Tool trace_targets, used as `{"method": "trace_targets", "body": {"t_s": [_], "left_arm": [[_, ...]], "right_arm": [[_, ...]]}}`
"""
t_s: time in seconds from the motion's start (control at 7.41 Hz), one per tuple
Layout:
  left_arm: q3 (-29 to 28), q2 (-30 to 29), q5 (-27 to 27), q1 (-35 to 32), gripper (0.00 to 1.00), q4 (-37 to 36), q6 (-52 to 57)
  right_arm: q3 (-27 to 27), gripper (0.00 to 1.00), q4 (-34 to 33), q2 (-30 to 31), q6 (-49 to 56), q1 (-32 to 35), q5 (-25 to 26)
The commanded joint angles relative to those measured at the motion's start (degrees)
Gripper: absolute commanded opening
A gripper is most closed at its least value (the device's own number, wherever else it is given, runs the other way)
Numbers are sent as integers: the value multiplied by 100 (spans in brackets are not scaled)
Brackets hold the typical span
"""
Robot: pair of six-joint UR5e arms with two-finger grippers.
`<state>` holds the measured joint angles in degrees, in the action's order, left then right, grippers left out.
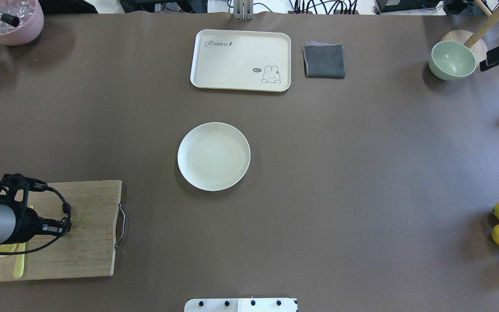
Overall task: Place red cherry on plate
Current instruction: 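Lower the left gripper onto the dark red cherries and grasp their stems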
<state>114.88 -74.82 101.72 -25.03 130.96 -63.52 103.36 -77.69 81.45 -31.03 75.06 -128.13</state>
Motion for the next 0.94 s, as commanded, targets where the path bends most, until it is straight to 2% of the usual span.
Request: {"method": "trace_targets", "body": {"t_s": [0.0, 0.4, 0.67, 0.81], "left_arm": [[8, 2, -12, 7, 0, 9, 7], [412, -172, 40, -98, 0, 26, -89], [194, -1213, 6, -124, 0, 79, -886], [-164, -1881, -38, -211, 0, 79, -1177]], "right_arm": [[0, 100, 0, 3, 0, 0, -2], [9, 100, 35, 125, 0, 0, 16], [9, 100, 61, 213, -9, 9, 7], [9, 100, 70, 214, -9, 9, 7]]}}
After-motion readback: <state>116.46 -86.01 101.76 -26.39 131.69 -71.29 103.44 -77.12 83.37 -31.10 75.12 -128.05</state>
